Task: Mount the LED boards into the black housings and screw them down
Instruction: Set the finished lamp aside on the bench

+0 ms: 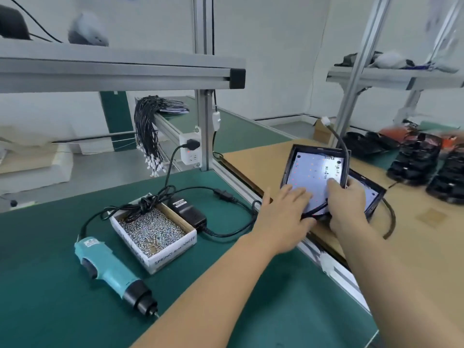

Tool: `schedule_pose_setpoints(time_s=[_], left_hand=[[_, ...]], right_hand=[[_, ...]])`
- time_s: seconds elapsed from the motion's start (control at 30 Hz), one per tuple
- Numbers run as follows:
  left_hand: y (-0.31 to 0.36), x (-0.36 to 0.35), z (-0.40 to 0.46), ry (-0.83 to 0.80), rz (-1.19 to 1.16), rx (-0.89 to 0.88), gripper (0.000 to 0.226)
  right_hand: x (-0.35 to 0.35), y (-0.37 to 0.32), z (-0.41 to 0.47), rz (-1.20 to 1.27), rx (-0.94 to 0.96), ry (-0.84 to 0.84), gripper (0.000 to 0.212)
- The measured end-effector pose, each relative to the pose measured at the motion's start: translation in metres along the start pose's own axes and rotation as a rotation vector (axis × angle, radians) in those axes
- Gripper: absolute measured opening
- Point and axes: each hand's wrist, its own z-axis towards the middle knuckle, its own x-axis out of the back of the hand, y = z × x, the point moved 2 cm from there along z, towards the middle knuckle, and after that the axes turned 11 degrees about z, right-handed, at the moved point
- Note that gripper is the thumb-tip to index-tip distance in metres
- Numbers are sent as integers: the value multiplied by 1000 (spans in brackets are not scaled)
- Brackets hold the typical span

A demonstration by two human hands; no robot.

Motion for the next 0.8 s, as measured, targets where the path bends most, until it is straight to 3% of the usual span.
schedule_pose_setpoints(time_s=[0.13,0.37,0.47,0.6,0.8], left_hand=[[16,-19,14,2,123,-53,45],[26,-27,27,56,200,-86,65],[23,-28,29,20,215,-101,66],[16,-35,27,-52,302,-159,56],[8,-32,18,-4,280,-143,56]], right_hand=[[17,7,23,-40,-7,100,21],[21,12,46,-95,-81,190,39],[22,14,57,-405,-80,192,45],[24,24,57,-881,54,80,63],[20,28,59,-1121,42,49,71]])
